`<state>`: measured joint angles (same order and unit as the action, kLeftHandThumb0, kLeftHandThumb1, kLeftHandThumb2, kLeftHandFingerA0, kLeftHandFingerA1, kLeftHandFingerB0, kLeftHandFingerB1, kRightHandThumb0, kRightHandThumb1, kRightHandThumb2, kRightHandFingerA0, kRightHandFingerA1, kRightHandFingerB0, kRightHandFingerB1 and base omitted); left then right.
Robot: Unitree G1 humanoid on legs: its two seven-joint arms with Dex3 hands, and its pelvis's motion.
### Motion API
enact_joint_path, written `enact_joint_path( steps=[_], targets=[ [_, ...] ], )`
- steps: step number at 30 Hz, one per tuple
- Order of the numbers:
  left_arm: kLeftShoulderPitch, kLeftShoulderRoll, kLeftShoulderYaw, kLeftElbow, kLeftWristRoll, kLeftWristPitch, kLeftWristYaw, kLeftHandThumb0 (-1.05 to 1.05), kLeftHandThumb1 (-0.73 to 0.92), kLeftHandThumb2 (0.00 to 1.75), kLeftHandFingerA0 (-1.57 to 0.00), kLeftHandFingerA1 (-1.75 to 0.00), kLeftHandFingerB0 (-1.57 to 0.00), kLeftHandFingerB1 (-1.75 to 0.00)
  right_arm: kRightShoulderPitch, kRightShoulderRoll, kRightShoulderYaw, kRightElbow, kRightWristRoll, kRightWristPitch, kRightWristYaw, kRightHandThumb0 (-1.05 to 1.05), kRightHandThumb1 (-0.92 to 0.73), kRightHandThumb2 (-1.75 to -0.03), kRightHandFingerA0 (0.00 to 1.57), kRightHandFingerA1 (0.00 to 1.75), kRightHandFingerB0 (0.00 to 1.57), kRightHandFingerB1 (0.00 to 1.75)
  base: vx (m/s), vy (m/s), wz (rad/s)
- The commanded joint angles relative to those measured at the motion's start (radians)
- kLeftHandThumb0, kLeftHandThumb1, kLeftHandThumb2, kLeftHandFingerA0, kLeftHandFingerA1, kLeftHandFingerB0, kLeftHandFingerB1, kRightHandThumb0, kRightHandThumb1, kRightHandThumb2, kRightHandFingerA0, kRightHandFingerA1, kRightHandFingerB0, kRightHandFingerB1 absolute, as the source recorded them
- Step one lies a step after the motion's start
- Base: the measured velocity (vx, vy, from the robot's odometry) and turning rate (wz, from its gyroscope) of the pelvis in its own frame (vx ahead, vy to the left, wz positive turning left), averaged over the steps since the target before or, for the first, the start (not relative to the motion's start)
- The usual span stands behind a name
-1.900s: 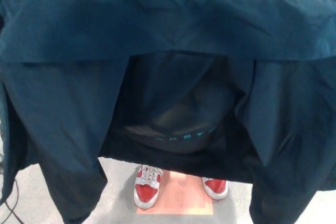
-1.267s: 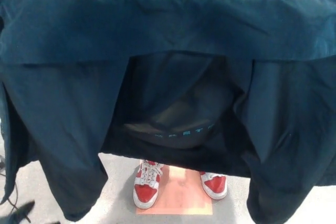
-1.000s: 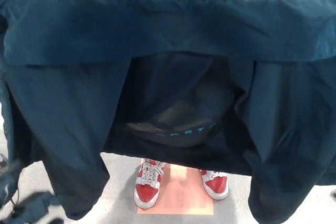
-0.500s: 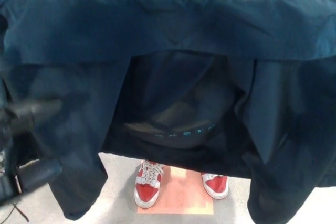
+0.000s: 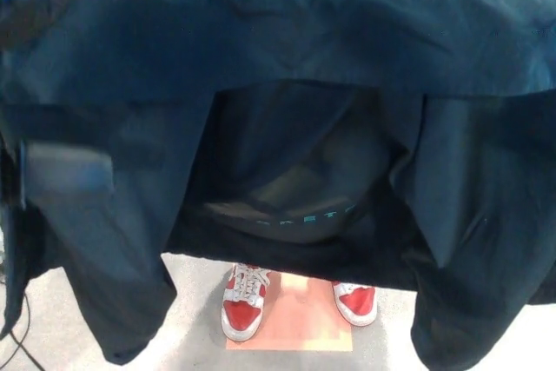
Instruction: A person hands a coat to the robot and the robot grabs it with both hands and holds it while the person wears the coat.
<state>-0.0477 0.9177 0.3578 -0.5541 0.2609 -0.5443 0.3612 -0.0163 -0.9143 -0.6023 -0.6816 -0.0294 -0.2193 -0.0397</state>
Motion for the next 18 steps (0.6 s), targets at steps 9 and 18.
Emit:
enact_joint_path(
  steps=[9,18],
  targets=[
    [-0.34,0.215,-0.213,0.262,-0.044,0.167,-0.45,-0.93,0.77,0.64,-0.18,-0.33,-0.06,-0.22,-0.265,-0.221,0.203,0.266,0.241,0.124,0.377,-0.86,-0.54,-0.9,0.17,0.46,0.08,0.38,0.0,0.0,0.0],
    [-0.451,0.279,-0.335,0.369,-0.061,0.171,-0.642,-0.4,0.24,0.93,-0.01,-0.47,0.0,-0.47,-0.301,-0.381,0.322,0.326,0.199,0.176,0.57,-0.88,-0.62,-0.93,0.27,0.48,0.12,0.38,0.0,0.0,0.0]
  ],
)
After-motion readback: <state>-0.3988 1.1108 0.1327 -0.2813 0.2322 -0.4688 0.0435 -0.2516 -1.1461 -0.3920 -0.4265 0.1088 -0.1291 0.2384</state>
